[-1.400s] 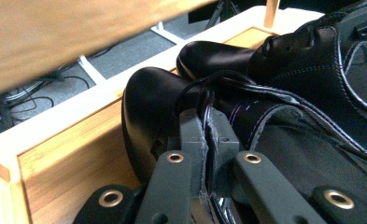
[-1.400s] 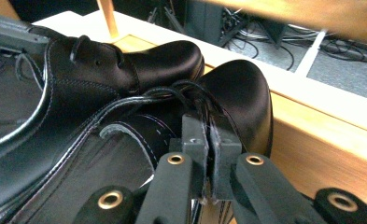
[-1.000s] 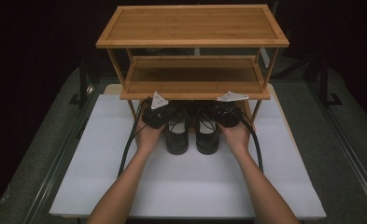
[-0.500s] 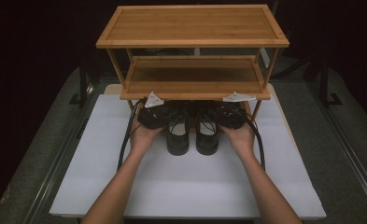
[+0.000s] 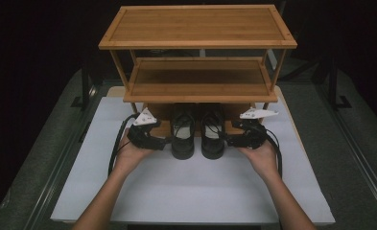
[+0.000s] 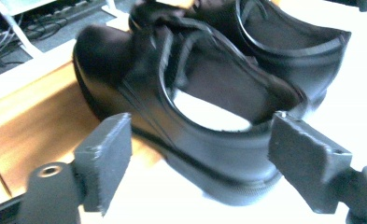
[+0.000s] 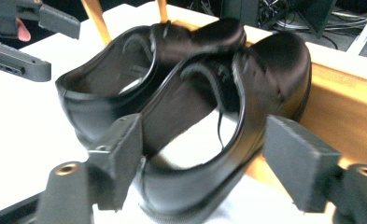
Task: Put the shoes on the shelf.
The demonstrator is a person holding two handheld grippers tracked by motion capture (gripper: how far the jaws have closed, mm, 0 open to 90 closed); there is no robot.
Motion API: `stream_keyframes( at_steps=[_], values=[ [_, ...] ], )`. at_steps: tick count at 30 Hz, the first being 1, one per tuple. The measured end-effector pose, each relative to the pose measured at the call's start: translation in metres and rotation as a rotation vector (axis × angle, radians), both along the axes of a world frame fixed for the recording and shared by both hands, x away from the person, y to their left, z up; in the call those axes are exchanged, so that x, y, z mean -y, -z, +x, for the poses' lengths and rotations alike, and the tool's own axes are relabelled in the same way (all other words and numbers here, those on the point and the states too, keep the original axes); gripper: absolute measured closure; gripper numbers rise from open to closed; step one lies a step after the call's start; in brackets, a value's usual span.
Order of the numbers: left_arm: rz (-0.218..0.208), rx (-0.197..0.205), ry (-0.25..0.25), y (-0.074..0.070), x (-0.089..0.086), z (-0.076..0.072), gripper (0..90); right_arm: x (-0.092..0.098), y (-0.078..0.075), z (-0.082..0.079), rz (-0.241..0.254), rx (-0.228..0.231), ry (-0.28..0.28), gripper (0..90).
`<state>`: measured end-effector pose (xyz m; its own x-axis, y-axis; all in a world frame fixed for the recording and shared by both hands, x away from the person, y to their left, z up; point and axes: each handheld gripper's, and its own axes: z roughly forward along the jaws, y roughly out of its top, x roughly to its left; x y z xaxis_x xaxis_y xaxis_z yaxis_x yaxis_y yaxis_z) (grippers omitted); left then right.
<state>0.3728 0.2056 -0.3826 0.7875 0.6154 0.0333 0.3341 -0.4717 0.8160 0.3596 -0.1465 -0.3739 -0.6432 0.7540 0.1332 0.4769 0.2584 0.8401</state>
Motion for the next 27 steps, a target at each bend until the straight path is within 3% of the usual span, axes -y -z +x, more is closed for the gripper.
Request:
stream_keyframes(
  at_steps=[5, 6, 7, 17, 19, 27],
  values=[
    [0.034, -0.032, 0.018, 0.019, 0.000, -0.009, 17.1, 0.003, 0.023, -0.011, -0.023, -0.035, -0.032, 18.9],
    [0.046, -0.042, 0.021, 0.024, 0.001, -0.009, 17.1, 0.003, 0.023, -0.011, -0.023, -0.035, -0.032, 18.9],
    [0.076, -0.056, 0.030, 0.031, 0.003, -0.009, 14.9, 0.003, 0.033, -0.011, -0.024, -0.048, -0.039, 18.5],
    [0.143, -0.078, 0.069, 0.056, 0.019, -0.005, 12.6, -0.007, 0.064, -0.004, -0.072, -0.117, -0.081, 13.1],
    [0.168, -0.077, 0.080, 0.063, 0.025, -0.004, 12.7, -0.014, 0.072, -0.002, -0.109, -0.127, -0.091, 12.9],
    [0.158, -0.072, 0.086, 0.069, 0.032, 0.000, 11.8, -0.026, 0.082, 0.002, -0.134, -0.123, -0.087, 13.0]
  ],
)
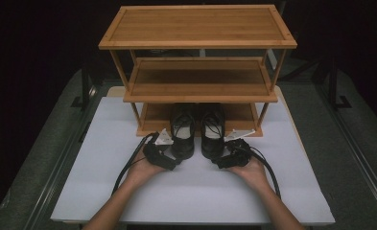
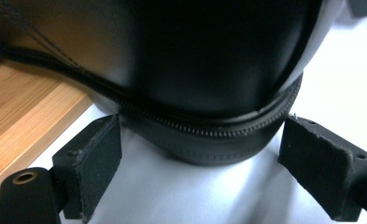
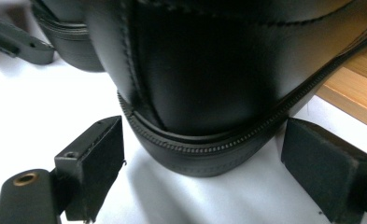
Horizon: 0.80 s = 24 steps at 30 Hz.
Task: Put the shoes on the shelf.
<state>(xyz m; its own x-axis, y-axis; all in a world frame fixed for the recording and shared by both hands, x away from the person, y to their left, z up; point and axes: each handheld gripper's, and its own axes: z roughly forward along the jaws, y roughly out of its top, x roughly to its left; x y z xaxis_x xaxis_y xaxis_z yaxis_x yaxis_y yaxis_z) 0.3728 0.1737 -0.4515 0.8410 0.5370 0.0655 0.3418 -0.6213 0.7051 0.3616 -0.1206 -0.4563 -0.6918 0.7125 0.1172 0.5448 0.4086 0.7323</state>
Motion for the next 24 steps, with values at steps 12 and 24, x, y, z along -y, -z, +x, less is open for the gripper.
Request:
stream_keyframes(
  at_steps=[12, 24],
  values=[
    [0.001, -0.001, -0.001, -0.001, 0.006, -0.002, 13.3, -0.006, 0.000, -0.004, 0.004, 0.010, 0.015, 13.9],
    [0.005, -0.010, -0.025, -0.007, 0.011, -0.004, 15.5, -0.012, -0.004, -0.009, 0.007, 0.025, 0.029, 17.6]
  ],
)
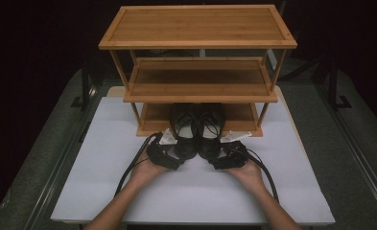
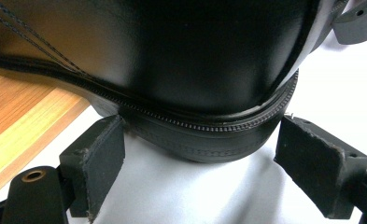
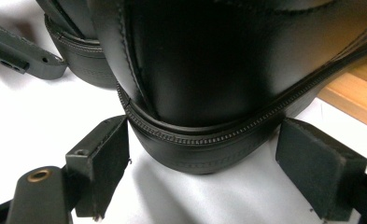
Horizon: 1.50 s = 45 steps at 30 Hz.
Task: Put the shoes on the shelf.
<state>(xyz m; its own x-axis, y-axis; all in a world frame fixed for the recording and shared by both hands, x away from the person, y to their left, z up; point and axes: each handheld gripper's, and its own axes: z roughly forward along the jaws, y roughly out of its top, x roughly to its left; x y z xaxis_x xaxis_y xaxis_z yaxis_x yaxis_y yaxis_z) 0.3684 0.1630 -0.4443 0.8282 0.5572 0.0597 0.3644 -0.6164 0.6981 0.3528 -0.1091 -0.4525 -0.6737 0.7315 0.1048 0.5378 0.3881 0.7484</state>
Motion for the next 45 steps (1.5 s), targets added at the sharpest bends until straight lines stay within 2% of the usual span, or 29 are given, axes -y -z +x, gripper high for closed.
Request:
stream_keyframes(
  at_steps=[2, 3, 10, 14, 20, 24, 26, 32, 35, 36, 37, 45],
  values=[
    [-0.033, -0.006, -0.006, -0.004, -0.002, 0.001, 15.5, 0.001, -0.002, 0.000, 0.010, 0.001, -0.002, 17.7],
    [-0.047, -0.007, -0.003, -0.009, -0.003, 0.002, 15.5, 0.004, -0.006, 0.002, 0.037, -0.007, 0.000, 17.7],
    [-0.049, -0.011, 0.001, -0.015, -0.002, 0.005, 15.5, 0.006, -0.013, 0.007, 0.038, -0.020, -0.012, 17.8],
    [-0.079, -0.011, -0.003, -0.022, -0.002, 0.013, 15.5, 0.009, -0.017, 0.013, 0.060, -0.025, -0.011, 17.8],
    [-0.072, -0.022, -0.009, -0.024, -0.002, 0.035, 15.4, 0.008, -0.020, 0.032, 0.066, -0.027, 0.011, 17.7],
    [-0.085, -0.023, -0.025, -0.023, -0.001, 0.042, 15.4, 0.007, -0.020, 0.041, 0.071, -0.022, 0.029, 17.7],
    [-0.077, -0.014, -0.025, -0.022, 0.000, 0.046, 15.4, 0.007, -0.019, 0.043, 0.069, -0.019, 0.031, 17.7],
    [-0.065, -0.008, -0.035, -0.017, 0.002, 0.058, 15.4, 0.006, -0.017, 0.055, 0.048, -0.011, 0.042, 17.7],
    [-0.053, -0.006, -0.049, -0.012, 0.006, 0.068, 15.4, 0.004, -0.015, 0.064, 0.023, 0.006, 0.053, 17.6],
    [-0.049, -0.002, -0.050, -0.012, 0.006, 0.070, 15.4, 0.004, -0.014, 0.067, 0.019, 0.026, 0.048, 17.6],
    [-0.052, -0.002, -0.055, -0.011, 0.007, 0.072, 15.4, 0.003, -0.014, 0.068, 0.017, 0.014, 0.059, 17.6],
    [-0.032, -0.008, -0.065, -0.007, 0.010, 0.083, 15.4, 0.001, -0.010, 0.079, 0.000, 0.019, 0.078, 17.5]
  ],
)
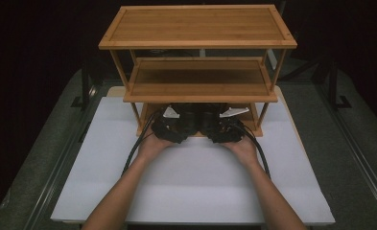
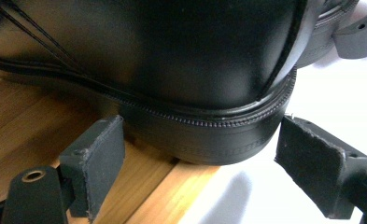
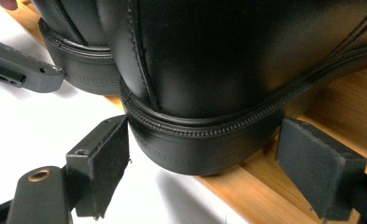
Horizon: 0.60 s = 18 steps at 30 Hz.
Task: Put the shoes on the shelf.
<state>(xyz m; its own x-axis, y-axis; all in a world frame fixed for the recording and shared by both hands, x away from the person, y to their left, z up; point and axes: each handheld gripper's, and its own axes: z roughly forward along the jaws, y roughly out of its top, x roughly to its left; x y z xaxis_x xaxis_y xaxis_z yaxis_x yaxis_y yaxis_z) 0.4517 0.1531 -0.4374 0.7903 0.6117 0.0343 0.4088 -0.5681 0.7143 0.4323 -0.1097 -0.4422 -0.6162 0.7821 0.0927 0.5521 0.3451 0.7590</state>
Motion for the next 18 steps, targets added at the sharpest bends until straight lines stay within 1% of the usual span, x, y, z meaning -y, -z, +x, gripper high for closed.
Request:
stream_keyframes(
  at_steps=[1, 3, 4, 6, 7, 8, 10, 11, 14, 15, 18],
  values=[
    [0.014, -0.003, 0.000, 0.0018, 0.0004, 0.0022, 15.3, -0.0013, 0.0013, 0.0017, -0.013, 0.000, 0.003, 17.5],
    [0.020, -0.005, -0.010, 0.0037, 0.0010, 0.0033, 15.3, -0.0029, 0.0029, 0.0029, -0.011, 0.000, 0.006, 17.4],
    [0.019, -0.008, -0.009, 0.0043, 0.0010, 0.0039, 15.3, -0.0028, 0.0037, 0.0035, -0.023, 0.000, 0.006, 17.4],
    [0.015, -0.009, -0.007, 0.0047, 0.0007, 0.0044, 15.2, -0.0028, 0.0045, 0.0040, -0.019, 0.000, 0.009, 17.4],
    [0.016, -0.008, -0.011, 0.0050, 0.0008, 0.0045, 15.2, -0.0023, 0.0055, 0.0044, -0.009, -0.005, 0.011, 17.4],
    [0.013, -0.010, -0.007, 0.0056, 0.0008, 0.0051, 15.2, -0.0010, 0.0060, 0.0054, -0.022, 0.005, 0.010, 17.4],
    [0.005, -0.015, -0.007, 0.0066, 0.0006, 0.0059, 15.2, -0.0009, 0.0064, 0.0058, -0.022, 0.003, 0.011, 17.4],
    [0.002, -0.016, -0.007, 0.0069, 0.0003, 0.0061, 15.2, -0.0015, 0.0065, 0.0054, -0.012, -0.009, 0.015, 17.3],
    [-0.002, -0.019, -0.008, 0.0074, 0.0000, 0.0062, 15.0, 0.0000, 0.0076, 0.0066, -0.015, -0.012, 0.013, 17.1],
    [-0.010, -0.021, -0.006, 0.0079, -0.0003, 0.0065, 14.8, 0.0008, 0.0088, 0.0071, 0.011, -0.032, 0.014, 16.7],
    [-0.010, -0.025, -0.008, 0.0081, -0.0012, 0.0064, 14.5, 0.0004, 0.0079, 0.0069, 0.003, -0.034, 0.018, 16.6]
  ],
)
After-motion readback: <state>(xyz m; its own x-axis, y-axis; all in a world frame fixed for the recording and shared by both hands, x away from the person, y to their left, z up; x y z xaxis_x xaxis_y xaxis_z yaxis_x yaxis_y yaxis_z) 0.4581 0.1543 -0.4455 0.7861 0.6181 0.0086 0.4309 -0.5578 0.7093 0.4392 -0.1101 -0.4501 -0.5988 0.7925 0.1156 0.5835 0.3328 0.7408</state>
